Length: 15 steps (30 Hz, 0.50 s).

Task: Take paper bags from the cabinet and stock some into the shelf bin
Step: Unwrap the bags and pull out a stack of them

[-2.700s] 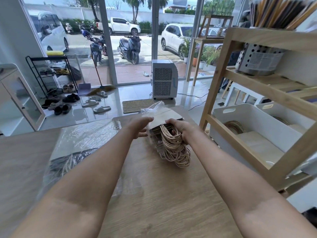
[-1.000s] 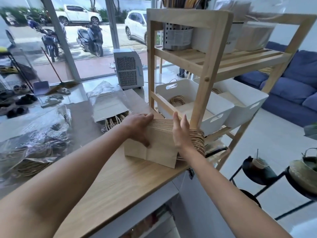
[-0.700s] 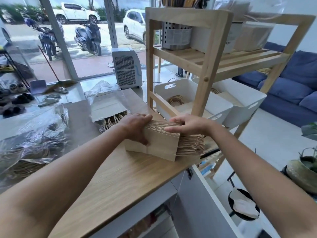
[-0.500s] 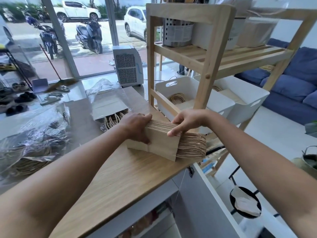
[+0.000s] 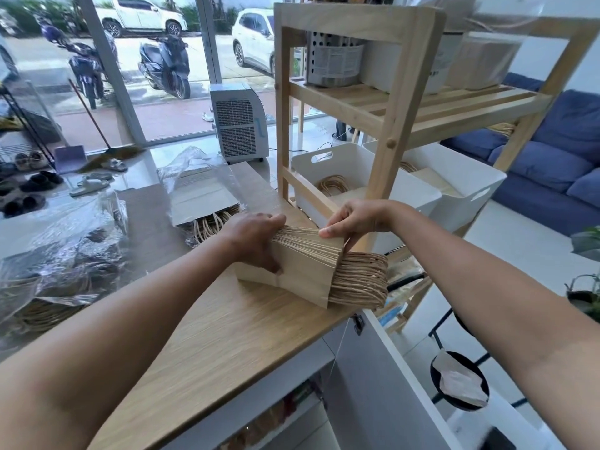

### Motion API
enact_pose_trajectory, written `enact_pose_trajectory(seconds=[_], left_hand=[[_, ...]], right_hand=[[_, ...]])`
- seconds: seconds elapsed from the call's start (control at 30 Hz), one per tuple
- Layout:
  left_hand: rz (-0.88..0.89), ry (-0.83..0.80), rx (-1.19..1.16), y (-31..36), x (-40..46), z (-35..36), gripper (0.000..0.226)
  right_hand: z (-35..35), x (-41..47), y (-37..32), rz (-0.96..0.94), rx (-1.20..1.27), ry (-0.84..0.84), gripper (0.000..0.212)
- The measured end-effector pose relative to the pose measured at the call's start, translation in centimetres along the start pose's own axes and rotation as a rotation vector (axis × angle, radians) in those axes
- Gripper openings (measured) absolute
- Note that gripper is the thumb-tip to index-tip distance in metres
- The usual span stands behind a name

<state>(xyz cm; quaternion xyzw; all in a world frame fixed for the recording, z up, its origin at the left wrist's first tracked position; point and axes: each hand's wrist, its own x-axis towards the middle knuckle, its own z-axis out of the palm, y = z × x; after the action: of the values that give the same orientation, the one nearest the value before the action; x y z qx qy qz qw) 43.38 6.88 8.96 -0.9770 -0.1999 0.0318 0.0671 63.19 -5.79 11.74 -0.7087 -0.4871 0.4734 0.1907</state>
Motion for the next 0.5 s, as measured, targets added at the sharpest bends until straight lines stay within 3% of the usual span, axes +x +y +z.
enact_pose_trajectory(seconds=[0.33, 0.4, 0.5], left_hand=[[0.029, -0.008, -0.005, -0.1, 0.4, -0.2, 0.084], [0.042, 0.009, -0.018, 0.0, 0.2, -0.1, 0.079], [0.021, 0.03, -0.055, -0.4, -0.4, 0.2, 0.073]], right_hand=[[0.6, -0.4, 0.7, 0.033, 0.096, 0.053, 0.024], [1.1, -1.2, 0.5, 0.056, 0.027, 0.081, 0.032], [2.1, -2.9, -0.6, 0.06, -0.278, 0.182, 0.061]])
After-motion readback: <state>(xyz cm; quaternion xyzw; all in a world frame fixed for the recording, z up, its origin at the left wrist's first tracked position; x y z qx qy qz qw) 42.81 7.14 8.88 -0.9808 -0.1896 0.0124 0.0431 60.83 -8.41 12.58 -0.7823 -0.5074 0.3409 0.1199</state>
